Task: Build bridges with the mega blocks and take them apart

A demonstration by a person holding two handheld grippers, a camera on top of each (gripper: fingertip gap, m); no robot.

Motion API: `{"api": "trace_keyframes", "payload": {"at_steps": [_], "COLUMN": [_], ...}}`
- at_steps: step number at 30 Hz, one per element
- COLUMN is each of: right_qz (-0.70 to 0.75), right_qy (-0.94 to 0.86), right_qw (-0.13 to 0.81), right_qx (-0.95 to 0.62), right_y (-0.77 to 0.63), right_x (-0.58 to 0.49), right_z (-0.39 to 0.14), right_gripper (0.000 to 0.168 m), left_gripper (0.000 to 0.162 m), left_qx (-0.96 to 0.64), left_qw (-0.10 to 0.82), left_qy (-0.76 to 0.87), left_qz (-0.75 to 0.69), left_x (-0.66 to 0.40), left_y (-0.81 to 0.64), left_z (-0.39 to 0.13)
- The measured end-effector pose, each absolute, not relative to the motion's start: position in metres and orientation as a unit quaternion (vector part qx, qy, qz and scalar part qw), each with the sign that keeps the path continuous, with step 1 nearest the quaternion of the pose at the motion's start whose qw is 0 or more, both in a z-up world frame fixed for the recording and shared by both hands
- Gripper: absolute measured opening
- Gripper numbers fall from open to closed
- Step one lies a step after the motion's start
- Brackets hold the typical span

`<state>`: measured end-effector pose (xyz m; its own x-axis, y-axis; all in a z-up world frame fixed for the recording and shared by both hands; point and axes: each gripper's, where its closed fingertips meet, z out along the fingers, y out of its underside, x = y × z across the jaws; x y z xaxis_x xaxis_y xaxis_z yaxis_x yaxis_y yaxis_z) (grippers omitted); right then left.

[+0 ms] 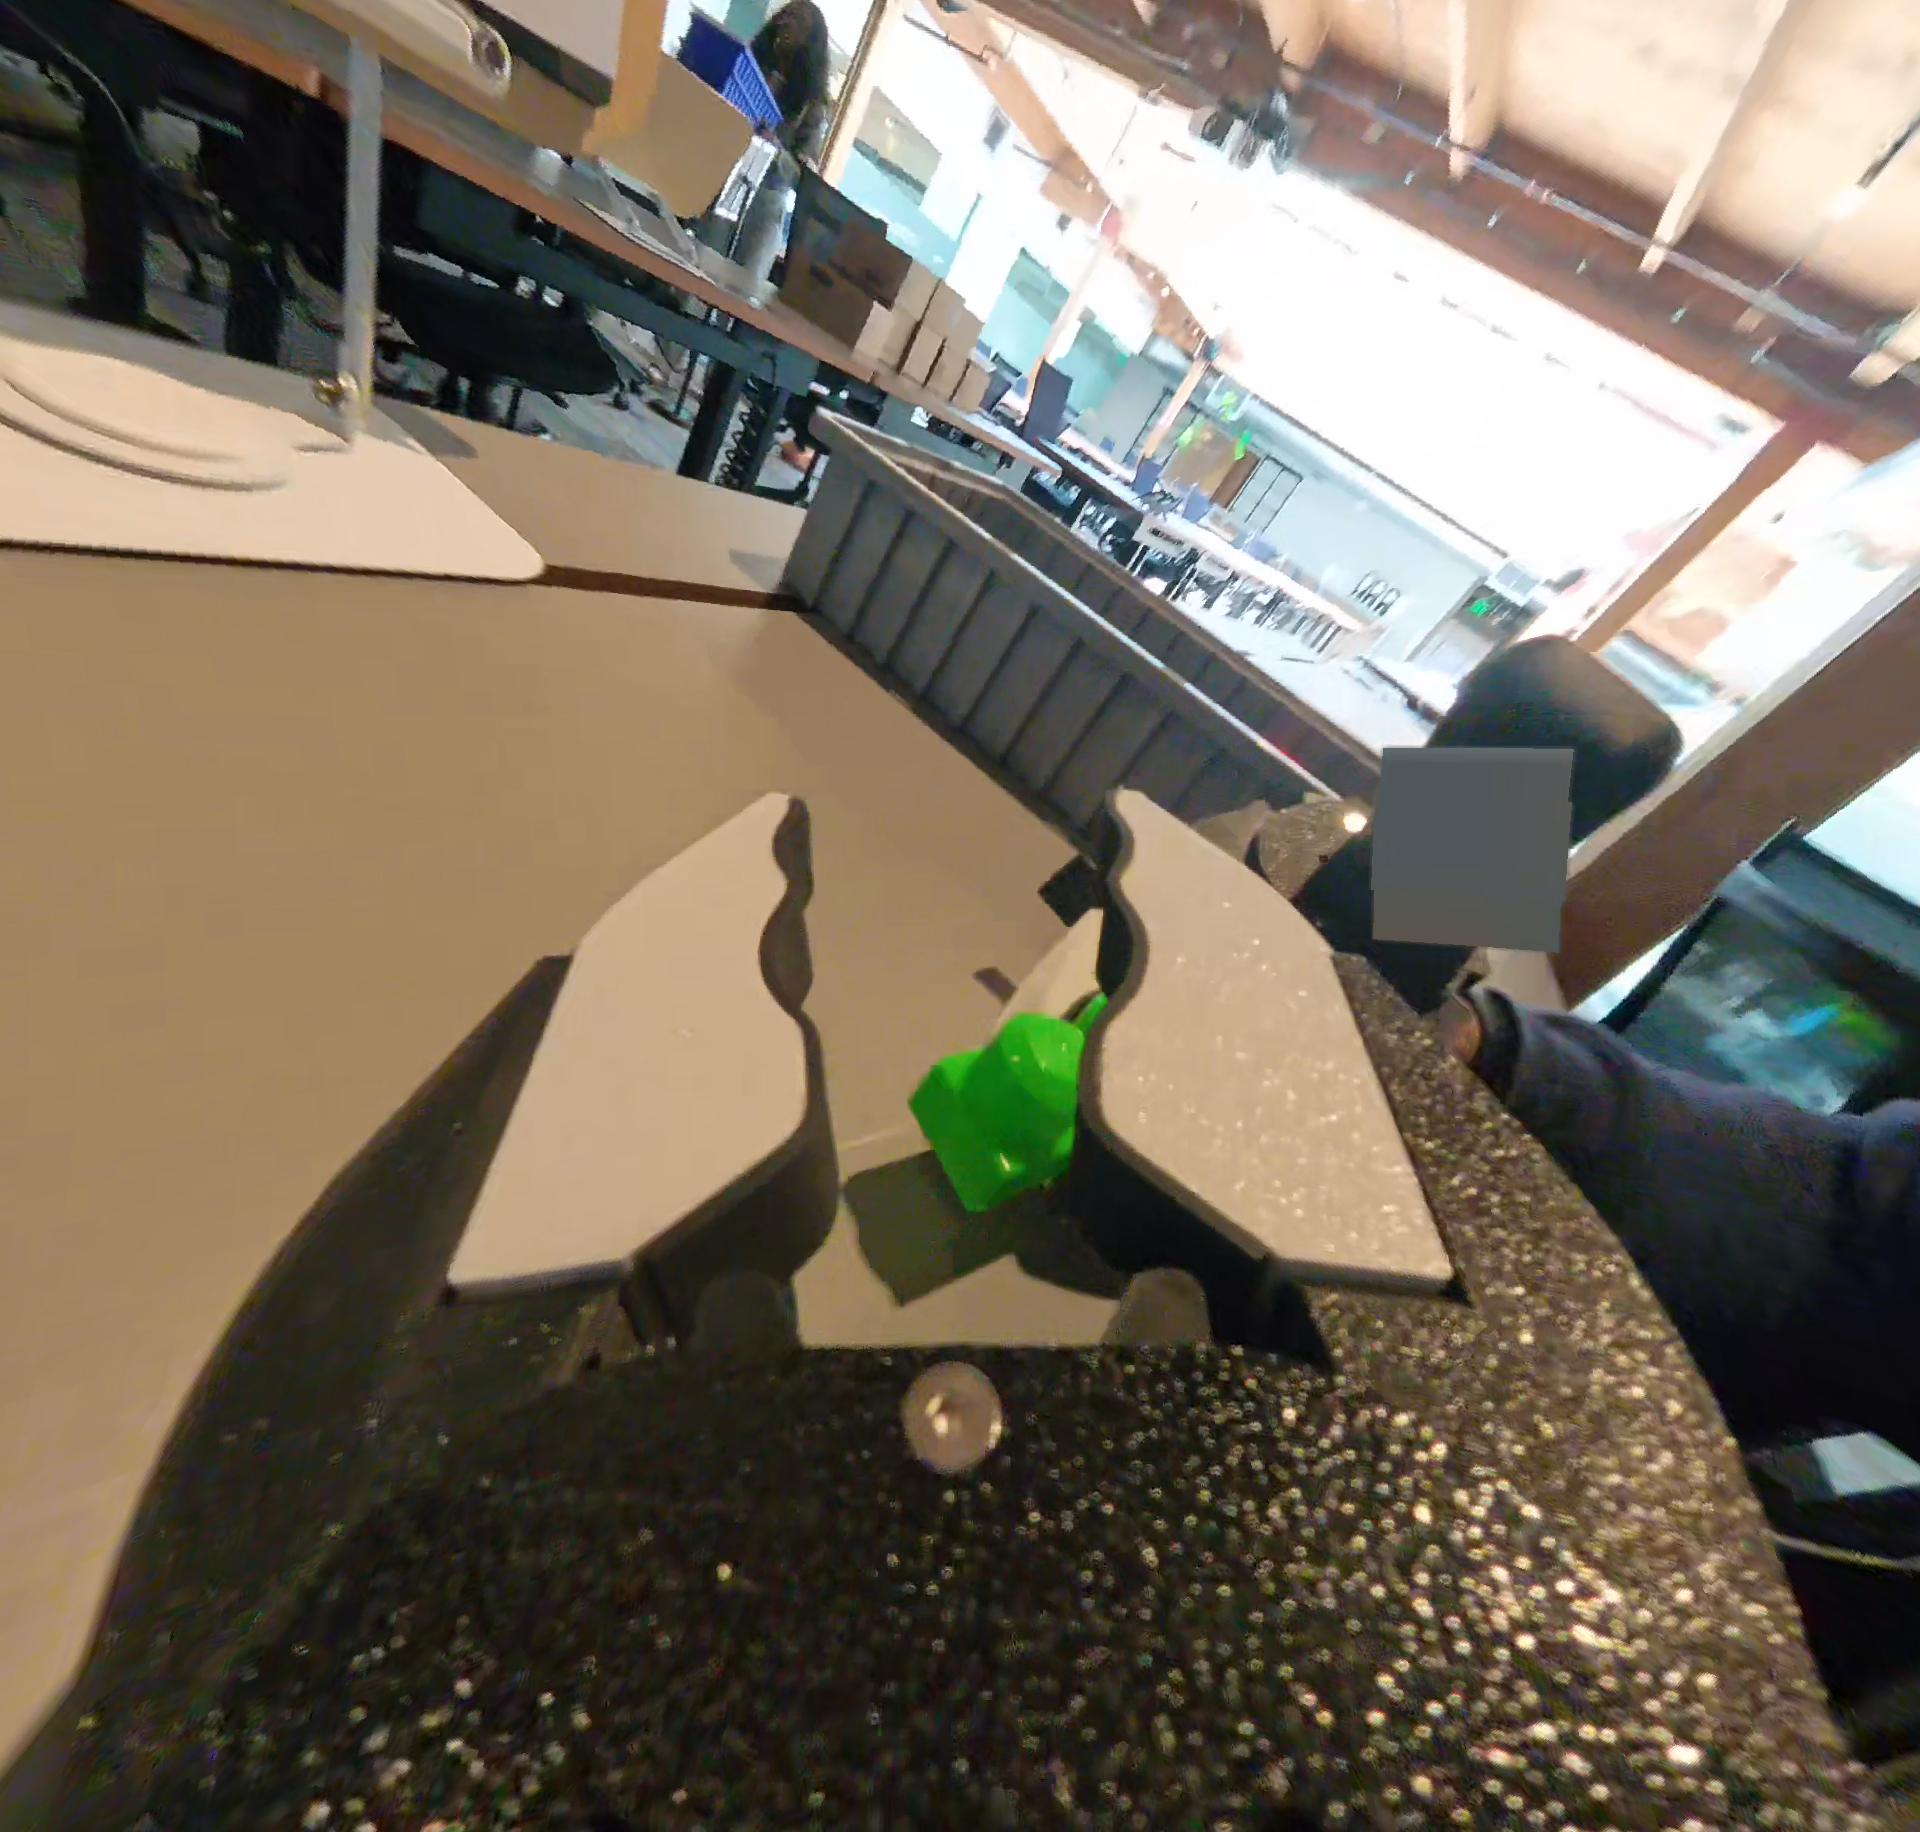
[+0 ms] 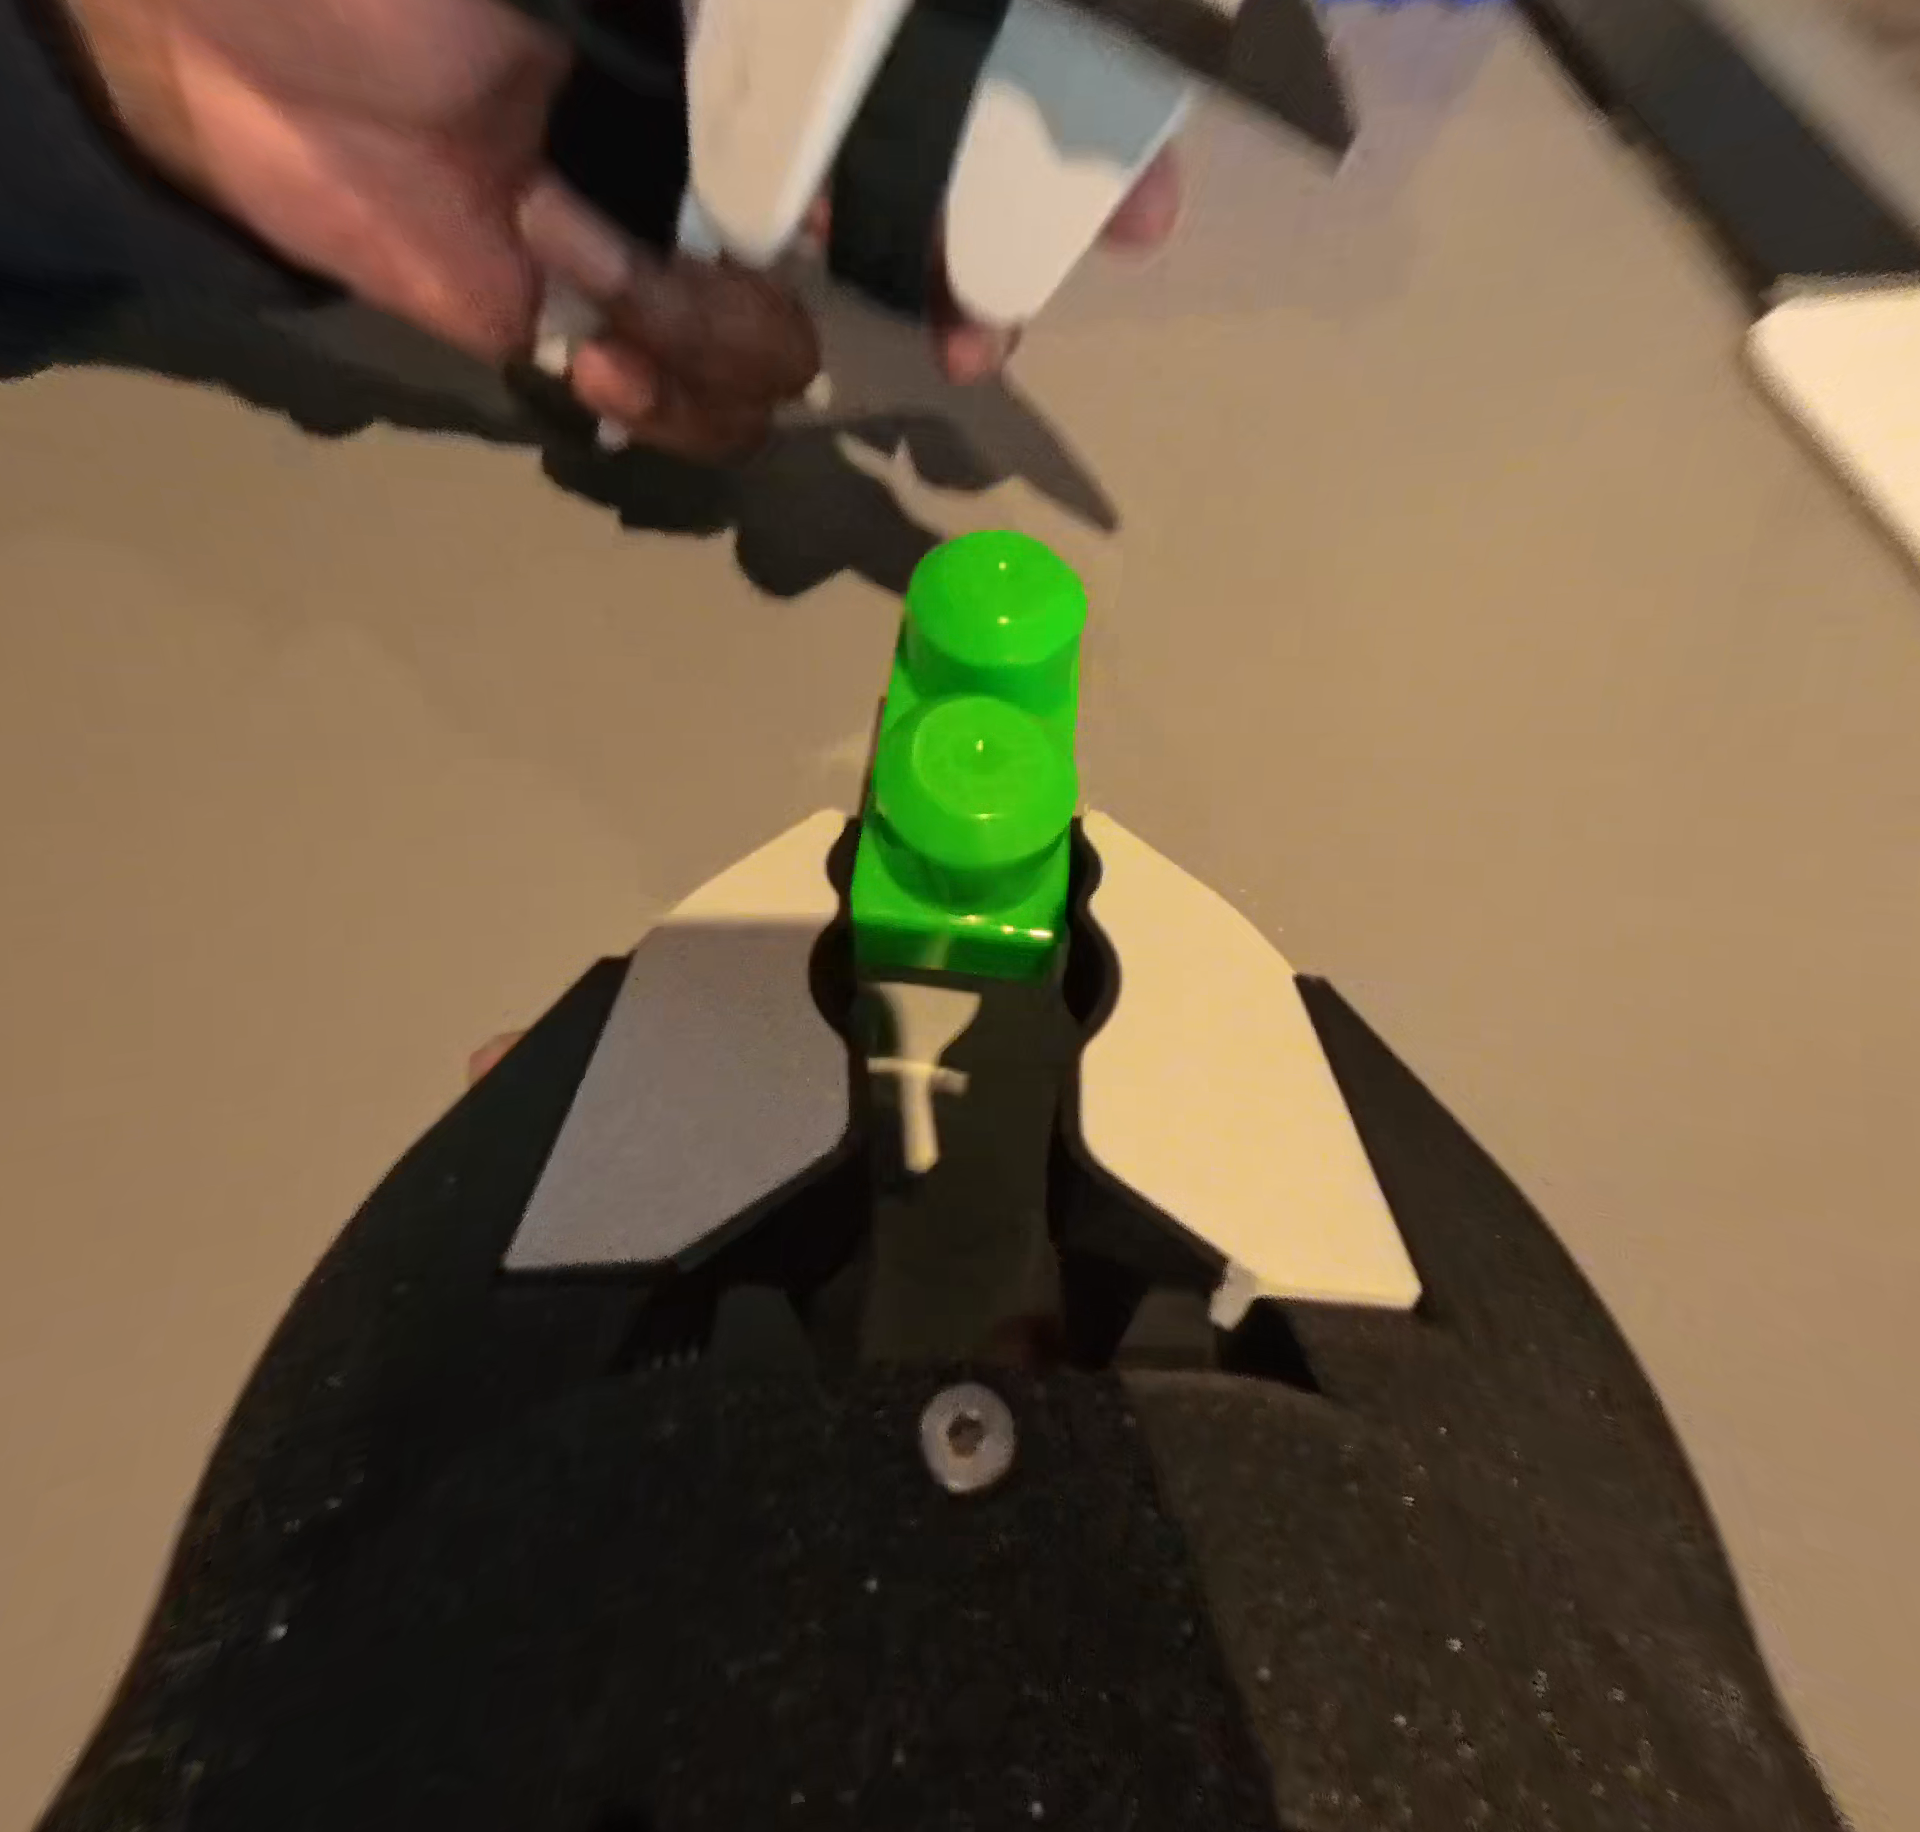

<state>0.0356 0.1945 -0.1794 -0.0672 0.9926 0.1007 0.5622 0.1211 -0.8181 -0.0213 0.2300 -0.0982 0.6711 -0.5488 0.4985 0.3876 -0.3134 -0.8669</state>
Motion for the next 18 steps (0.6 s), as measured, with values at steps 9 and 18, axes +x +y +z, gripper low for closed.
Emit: {"api": "trace_keyframes", "payload": {"at_steps": [9, 18], "right_qz": [0.285, 0.333], "right_qy": [-0.687, -0.658], "right_qw": [0.252, 0.300], "right_qx": [-0.619, -0.605], "right_y": [0.192, 0.193], "right_x": [0.039, 0.042], "right_z": [-0.206, -0.187], "right_gripper": [0.038, 0.080], "left_gripper": [0.050, 0.059], "left_qx": [-0.712, -0.715], "left_qw": [0.559, 0.589], "left_qy": [0.125, 0.208], "left_qz": [-0.406, -0.314], "left_x": [-0.007, -0.031], "left_y": [0.219, 0.183], "left_z": [-0.101, -0.077]}}
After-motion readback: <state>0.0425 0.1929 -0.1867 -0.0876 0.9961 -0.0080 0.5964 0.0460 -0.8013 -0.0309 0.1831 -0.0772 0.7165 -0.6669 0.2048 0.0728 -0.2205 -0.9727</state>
